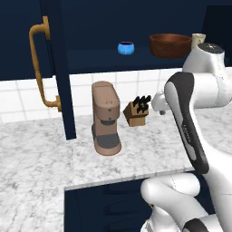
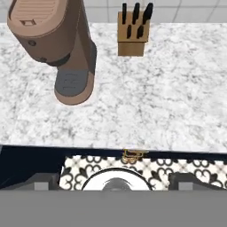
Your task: Gather all objects into one cabinet and sort the glasses and bowls to opposite sides.
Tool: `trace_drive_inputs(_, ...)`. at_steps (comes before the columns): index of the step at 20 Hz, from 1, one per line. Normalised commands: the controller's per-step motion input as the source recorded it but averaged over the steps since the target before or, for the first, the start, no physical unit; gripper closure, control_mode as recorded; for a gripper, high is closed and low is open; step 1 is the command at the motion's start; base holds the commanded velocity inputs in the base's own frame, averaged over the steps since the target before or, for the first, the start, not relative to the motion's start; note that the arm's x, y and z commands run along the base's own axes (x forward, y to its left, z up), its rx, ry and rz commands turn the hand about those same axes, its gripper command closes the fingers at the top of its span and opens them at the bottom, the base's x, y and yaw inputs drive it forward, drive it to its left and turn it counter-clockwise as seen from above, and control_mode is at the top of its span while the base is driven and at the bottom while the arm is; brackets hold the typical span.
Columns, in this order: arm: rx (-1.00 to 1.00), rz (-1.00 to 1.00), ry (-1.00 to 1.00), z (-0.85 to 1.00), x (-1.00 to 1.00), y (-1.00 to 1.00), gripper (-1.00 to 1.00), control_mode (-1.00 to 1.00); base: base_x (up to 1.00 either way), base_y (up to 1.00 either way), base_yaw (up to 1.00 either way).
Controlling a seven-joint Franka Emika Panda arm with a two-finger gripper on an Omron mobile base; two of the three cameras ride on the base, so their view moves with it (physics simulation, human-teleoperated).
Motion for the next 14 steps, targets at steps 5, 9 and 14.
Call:
trace_drive_inputs(5, 0.00, -0.05, -0.16, 0.13, -1.00, -0.29, -1.00, -1.00, 0.00, 0.00, 0.00)
trace_drive_inputs(9, 0.00, -0.02, -0.12, 0.19, -0.62, -0.02, -1.00, -1.00, 0.00, 0.00, 0.00)
trace_drive_inputs(14, 0.00, 0.00, -0.04, 0.33, -0.15, 0.00, -1.00, -1.00, 0.00, 0.00, 0.00)
